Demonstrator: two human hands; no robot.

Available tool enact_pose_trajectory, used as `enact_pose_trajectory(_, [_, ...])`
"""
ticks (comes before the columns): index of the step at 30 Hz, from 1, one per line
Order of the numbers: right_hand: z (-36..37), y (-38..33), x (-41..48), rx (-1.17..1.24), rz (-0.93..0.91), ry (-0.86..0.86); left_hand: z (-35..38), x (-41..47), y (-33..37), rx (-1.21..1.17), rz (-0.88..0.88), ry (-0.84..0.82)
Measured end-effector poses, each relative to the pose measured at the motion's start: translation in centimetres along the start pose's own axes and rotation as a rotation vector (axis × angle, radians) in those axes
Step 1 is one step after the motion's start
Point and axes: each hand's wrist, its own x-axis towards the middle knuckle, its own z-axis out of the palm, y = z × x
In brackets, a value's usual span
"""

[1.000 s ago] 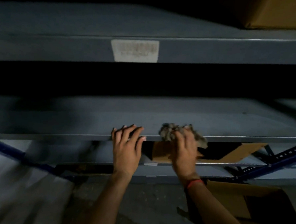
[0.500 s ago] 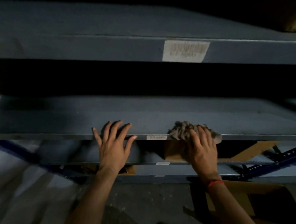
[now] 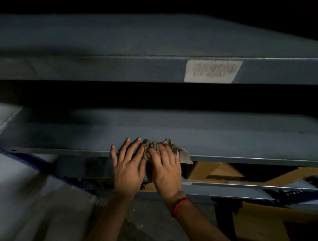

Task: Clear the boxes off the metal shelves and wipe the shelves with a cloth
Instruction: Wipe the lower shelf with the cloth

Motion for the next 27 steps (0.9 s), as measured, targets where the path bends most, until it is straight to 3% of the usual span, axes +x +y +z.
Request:
enact_pose_trajectory(4, [-2.4, 4.6, -0.8, -0.129, -0.132, -0.069, -0.7, 0.6, -1.0, -0.003, 0.065, -0.033])
enact_pose_trajectory(8, [-6.5, 11.4, -4.0, -0.204, 0.029, 0.009, -2.4, 1.1, -3.1, 0.083, 0.109, -0.011])
enact_pose_trajectory(12, [-6.7, 12.6, -4.4, -0.185, 0.138, 0.005, -4.3, -1.1, -9.1, 0.277, -0.082, 0.044])
enact_pose_trajectory(16, [-5.2, 10.2, -3.9, -0.097, 0.201, 0.028, -5.0, -2.1, -13.7, 0.338, -0.080, 0.034])
enact_pose_trajectory(20, [-2.0, 5.8, -2.6, -0.068, 0.134, -0.003, -4.5, -0.7, -16.1, 0.239, -0.030, 0.092])
enact_pose_trajectory(27, [6.6, -8.6, 1.7, -0.036, 0.045, 0.053, -3.3, -0.7, -17.5, 0.149, -0.022, 0.095])
